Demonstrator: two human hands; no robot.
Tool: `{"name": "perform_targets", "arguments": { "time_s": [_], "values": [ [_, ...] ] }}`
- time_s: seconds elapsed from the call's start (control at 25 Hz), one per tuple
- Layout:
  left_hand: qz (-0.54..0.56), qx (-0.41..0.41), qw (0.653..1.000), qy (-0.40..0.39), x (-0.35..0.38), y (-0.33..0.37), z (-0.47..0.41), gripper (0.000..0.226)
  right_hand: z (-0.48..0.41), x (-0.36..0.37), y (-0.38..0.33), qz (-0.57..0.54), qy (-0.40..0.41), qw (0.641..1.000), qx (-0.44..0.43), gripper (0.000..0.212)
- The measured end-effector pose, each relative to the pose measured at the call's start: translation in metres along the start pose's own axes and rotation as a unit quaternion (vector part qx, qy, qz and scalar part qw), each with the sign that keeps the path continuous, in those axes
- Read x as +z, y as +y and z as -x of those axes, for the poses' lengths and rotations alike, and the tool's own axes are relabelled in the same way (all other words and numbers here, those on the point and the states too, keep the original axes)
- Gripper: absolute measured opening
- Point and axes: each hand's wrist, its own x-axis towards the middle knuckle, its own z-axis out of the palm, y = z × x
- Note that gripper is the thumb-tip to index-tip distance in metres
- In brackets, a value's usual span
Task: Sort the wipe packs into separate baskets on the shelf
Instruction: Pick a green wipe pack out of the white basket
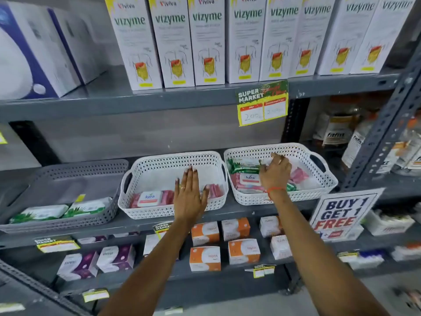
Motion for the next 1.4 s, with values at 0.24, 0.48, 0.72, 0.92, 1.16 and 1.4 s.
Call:
{"name": "perform_targets", "arguments": {
  "time_s": [0.24,0.48,0.72,0.92,1.16,1.4],
  "values": [
    [-0.057,0.022,0.997,-0.056,0.011,-0.017,0.006,0.084,-0.035,0.014,0.044,0.254,-0.333,0.903,0.097,0.074],
    [-0.061,0.023,0.997,-0.051,0.015,-0.018,0.008,0.072,-0.047,0.012,0.05,0.321,-0.438,0.839,0.025,0.065],
    [-0.045,0.03,0.998,-0.029,0.015,-0.017,0.009,0.071,-0.063,-0.014,0.045,0.23,-0.492,0.837,0.063,0.069],
    [-0.046,0.028,0.998,-0.038,0.013,-0.015,0.008,0.079,-0.06,-0.007,0.047,0.242,-0.446,0.858,0.076,0.069],
    [-0.051,0.03,0.995,-0.077,0.016,-0.018,0.005,0.086,-0.029,-0.01,-0.003,0.243,-0.212,0.944,0.07,0.065],
    [-0.103,0.012,0.994,-0.031,-0.003,-0.08,0.018,0.095,0.031,0.025,-0.093,0.089,-0.191,0.976,-0.059,0.075]
  ]
}}
